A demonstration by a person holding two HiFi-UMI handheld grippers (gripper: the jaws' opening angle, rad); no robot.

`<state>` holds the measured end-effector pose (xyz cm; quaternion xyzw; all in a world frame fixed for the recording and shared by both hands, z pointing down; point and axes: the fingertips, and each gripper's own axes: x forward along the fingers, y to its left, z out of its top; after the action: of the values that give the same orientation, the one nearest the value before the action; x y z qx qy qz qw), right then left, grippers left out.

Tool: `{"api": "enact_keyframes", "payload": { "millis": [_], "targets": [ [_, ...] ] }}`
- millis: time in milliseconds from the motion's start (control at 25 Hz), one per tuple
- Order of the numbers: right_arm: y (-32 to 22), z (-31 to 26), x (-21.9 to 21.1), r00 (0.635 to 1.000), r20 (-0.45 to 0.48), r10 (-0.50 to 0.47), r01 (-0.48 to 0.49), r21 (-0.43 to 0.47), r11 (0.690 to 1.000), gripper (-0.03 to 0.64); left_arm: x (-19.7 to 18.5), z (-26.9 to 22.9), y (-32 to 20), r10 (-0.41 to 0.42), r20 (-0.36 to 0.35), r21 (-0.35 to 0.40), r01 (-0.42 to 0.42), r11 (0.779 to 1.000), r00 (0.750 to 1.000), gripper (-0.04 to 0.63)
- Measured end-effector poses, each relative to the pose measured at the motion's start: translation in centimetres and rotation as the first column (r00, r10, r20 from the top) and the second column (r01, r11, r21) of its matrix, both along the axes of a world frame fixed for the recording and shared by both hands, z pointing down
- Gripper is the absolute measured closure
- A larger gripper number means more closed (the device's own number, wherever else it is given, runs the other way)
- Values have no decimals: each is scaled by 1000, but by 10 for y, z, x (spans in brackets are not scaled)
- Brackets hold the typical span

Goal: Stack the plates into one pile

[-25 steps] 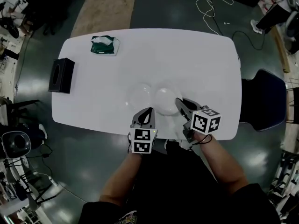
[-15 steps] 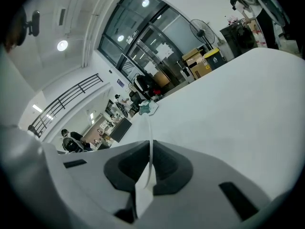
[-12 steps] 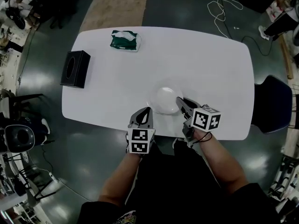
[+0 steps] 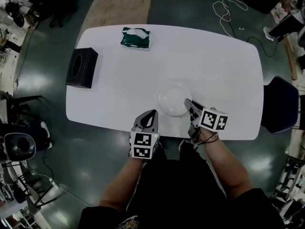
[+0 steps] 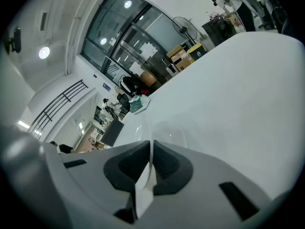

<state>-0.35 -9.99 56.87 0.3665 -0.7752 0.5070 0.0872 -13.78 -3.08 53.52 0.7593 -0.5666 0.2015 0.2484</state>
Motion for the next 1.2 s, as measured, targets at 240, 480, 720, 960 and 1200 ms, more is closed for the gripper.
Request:
{"api": "enact_keyframes", "payload": {
  "millis": [240, 480, 720, 960, 1200],
  "targets": [
    [-3, 10, 4, 997, -51, 56, -57, -4, 998, 575, -5, -6, 3, 47, -33, 19, -47, 999, 998, 574],
    [-6, 22, 10, 982, -182, 51, -46, 33, 998, 539, -10, -8, 7, 94, -32, 20, -93, 995, 995, 574],
    [-9, 31, 16, 926, -375, 33, 11, 116, 993, 502, -13, -12, 8, 136, -29, 26, -135, 990, 990, 574],
    [-13, 29, 20, 863, -501, 70, 44, 212, 976, 468, -21, -21, 3, 156, -38, 42, -154, 987, 987, 574],
    [-9, -3, 19, 869, -476, 133, 17, 297, 955, 501, -32, -31, 1, 175, -73, 67, -171, 983, 982, 574]
  ]
}}
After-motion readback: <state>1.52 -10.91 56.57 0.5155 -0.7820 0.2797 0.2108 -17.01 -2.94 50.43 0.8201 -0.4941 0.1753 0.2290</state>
